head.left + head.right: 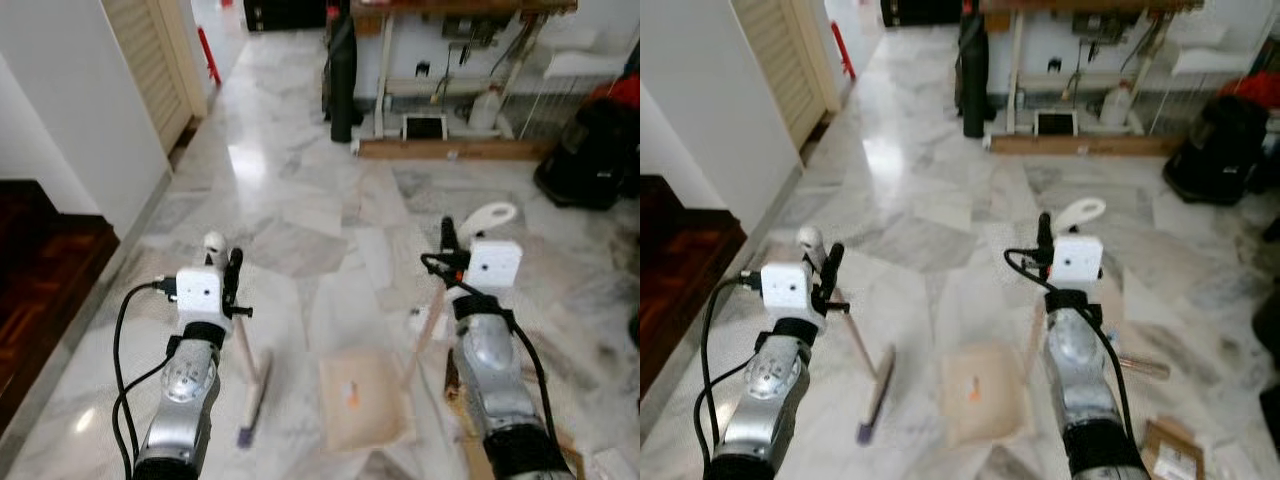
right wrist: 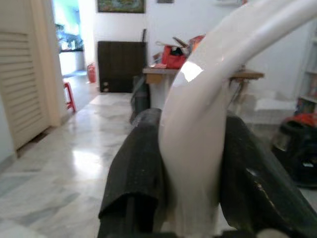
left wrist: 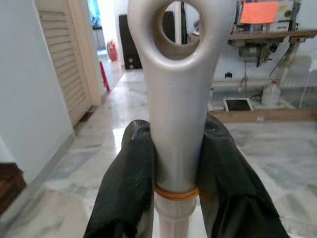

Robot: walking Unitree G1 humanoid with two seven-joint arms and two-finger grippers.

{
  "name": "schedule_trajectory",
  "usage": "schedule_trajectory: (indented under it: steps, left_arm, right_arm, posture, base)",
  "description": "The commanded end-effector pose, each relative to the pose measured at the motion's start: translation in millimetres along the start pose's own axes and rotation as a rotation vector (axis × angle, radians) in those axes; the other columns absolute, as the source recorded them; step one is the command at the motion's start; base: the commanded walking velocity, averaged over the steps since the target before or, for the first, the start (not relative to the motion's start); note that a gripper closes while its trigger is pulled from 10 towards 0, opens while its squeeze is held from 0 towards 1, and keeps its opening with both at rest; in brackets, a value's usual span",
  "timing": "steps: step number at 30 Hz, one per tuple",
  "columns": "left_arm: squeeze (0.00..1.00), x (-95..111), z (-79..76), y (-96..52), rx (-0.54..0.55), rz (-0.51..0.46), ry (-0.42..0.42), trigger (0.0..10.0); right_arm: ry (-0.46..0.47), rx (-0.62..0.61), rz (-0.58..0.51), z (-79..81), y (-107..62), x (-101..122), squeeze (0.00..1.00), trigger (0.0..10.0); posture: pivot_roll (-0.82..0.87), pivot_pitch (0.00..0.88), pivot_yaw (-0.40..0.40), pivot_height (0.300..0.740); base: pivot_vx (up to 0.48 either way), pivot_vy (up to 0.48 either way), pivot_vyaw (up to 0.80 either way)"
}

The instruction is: Sweep floor

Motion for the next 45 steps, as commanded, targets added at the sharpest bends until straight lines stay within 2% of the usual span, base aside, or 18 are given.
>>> schedule_trajectory:
  steps: [1,14,29,35,45]
  left_arm:
    - [0.0,8.7,8.0,1.3,0.016,-0.041,0.018,10.0]
    - [0.0,10.9,6.0,1.3,0.01,-0.055,0.01,10.0]
    - [0.0,8.6,7.1,2.0,0.013,-0.038,0.009,10.0]
    - [0.0,9.3,8.3,2.3,0.015,-0.041,0.005,10.0]
    - [0.0,10.3,8.2,2.6,0.011,-0.045,0.011,10.0]
  right_arm:
    - [0.032,0.009,-0.061,7.3,4.8,16.1,0.0,10.0]
    - [0.044,0.004,-0.042,7.8,5.6,14.0,0.0,10.0]
    - [0.052,0.002,-0.021,7.8,5.2,10.3,0.0,10.0]
    - [0.049,-0.001,-0.018,7.2,3.8,9.4,0.0,10.0]
    - [0.048,-0.003,-0.018,7.2,4.5,9.6,0.0,10.0]
  posture:
    - [0.03,0.051,0.047,0.74]
    - [0.03,0.052,0.048,0.74]
    - [0.03,0.067,0.05,0.74]
    - [0.03,0.073,0.053,0.74]
    - [0.03,0.073,0.054,0.74]
  base:
    - [0.0,0.0,0.0]
    - [0.0,0.0,0.0]
    - [0.0,0.0,-0.78]
    - [0.0,0.454,-0.78]
    - [0.0,0.0,-0.78]
Point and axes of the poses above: a point about 5 cm out from each wrist's last joint towards the gripper, its own y axis pointing out of the wrist towards the gripper, its own x axis along the axis of the wrist's last joint, z = x × y, the point moved 5 cm from there along y, pointing out of the wrist towards the gripper, and after that the axes turned 2 degrees about -y, right-handed, at the moved point
